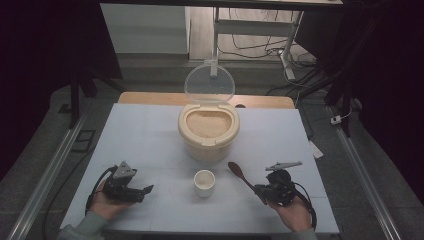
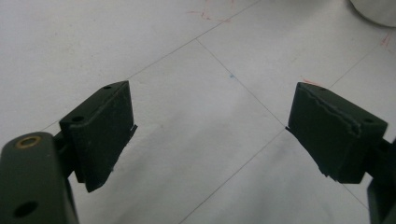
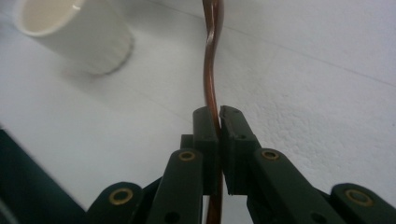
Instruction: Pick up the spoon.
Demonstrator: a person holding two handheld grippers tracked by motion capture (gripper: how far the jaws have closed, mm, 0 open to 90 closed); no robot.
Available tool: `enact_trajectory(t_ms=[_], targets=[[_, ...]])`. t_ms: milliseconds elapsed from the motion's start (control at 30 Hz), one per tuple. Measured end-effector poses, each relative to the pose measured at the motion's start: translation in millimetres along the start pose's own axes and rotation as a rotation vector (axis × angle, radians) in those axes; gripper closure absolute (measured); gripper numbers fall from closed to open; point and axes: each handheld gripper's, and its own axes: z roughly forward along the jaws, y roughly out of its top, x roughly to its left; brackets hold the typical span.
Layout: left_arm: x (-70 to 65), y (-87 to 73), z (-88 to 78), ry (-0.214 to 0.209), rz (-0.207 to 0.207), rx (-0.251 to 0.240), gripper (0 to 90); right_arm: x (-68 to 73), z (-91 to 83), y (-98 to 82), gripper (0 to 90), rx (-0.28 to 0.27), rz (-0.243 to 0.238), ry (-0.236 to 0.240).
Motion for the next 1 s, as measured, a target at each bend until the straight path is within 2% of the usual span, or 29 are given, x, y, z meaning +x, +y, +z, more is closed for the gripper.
enact_trajectory(t_ms=[33, 67, 100, 200, 233, 300, 333, 500, 700, 867, 1000], targets=[[0.0, 0.0, -0.1, 0.0, 0.002, 0.0, 14.3, 0.6, -6.5, 1.6, 85.5, -0.024, -0.007, 0.029], [-0.1, 0.1, 0.0, 0.001, 0.003, 0.0, 14.3, 0.6, -6.5, 1.6, 85.5, -0.024, -0.007, 0.029], [-0.3, 0.1, 0.0, 0.001, 0.005, 0.001, 14.3, 1.0, -12.1, 2.8, 85.5, -0.044, -0.016, 0.061], [-1.5, 0.5, -1.2, 0.0, 0.013, -0.008, 14.7, 0.8, -18.9, 4.5, 85.5, -0.073, -0.009, 0.113], [-2.2, 0.9, -1.4, -0.002, 0.017, -0.013, 14.7, 0.8, -18.9, 4.5, 85.5, -0.073, -0.009, 0.113], [-4.2, 1.9, -2.3, -0.01, 0.034, -0.02, 15.8, 2.5, -23.2, 6.8, 85.5, -0.095, -0.017, 0.163], [-5.5, 2.4, -2.8, -0.013, 0.046, -0.024, 15.8, 2.5, -23.2, 6.8, 85.5, -0.095, -0.017, 0.163], [-11.4, 6.5, -5.7, -0.019, 0.099, -0.044, 17.6, 9.3, -25.5, 14.2, 85.4, -0.116, -0.045, 0.236], [-18.9, 14.5, -18.7, -0.024, 0.148, -0.11, 19.7, 27.2, -21.1, 31.1, 85.4, -0.11, -0.122, 0.305], [-26.6, 22.6, -28.7, -0.032, 0.188, -0.149, 21.5, 39.4, -7.9, 47.8, 85.4, -0.093, -0.178, 0.363], [-32.6, 30.2, -35.9, -0.046, 0.201, -0.174, 23.0, 47.8, 2.6, 60.0, 85.4, -0.077, -0.216, 0.395]])
